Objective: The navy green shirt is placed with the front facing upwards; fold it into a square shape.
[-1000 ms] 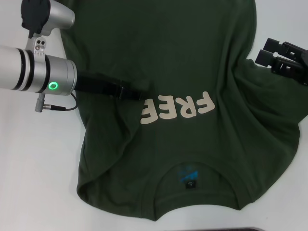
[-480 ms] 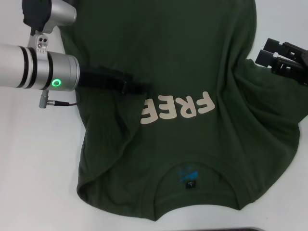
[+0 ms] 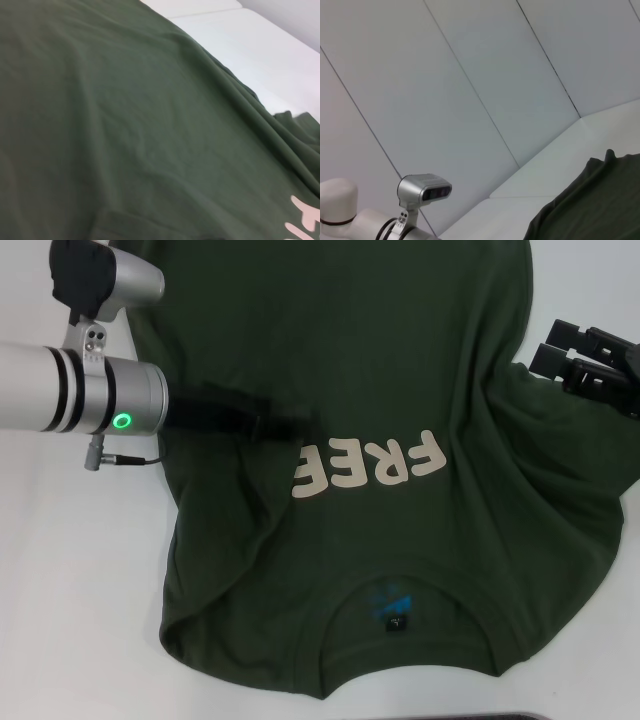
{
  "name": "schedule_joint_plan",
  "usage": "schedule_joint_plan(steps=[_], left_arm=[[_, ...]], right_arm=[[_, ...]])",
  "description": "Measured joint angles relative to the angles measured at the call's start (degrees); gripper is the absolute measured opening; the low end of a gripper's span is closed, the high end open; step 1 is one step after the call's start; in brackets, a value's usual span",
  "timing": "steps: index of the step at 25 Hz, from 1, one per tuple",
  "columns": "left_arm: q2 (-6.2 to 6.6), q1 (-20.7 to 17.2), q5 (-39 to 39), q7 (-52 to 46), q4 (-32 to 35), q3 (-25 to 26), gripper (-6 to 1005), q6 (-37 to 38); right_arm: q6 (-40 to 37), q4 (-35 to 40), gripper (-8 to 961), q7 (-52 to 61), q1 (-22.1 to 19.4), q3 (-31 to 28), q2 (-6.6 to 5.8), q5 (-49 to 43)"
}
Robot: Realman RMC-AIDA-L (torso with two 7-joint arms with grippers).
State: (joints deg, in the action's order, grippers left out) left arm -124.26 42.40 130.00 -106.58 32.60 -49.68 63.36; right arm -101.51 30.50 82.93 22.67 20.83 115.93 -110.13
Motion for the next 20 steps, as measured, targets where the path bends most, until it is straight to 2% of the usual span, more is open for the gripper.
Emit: schedule_joint_plan(steps=[20], left_arm=[[0.04,0.9,-2.2,0.1,-0.2,-1.3,762,9.9]], right_arm=[[0.0,0.0,912,-0.1,0.0,0.0,0.0,0.0]])
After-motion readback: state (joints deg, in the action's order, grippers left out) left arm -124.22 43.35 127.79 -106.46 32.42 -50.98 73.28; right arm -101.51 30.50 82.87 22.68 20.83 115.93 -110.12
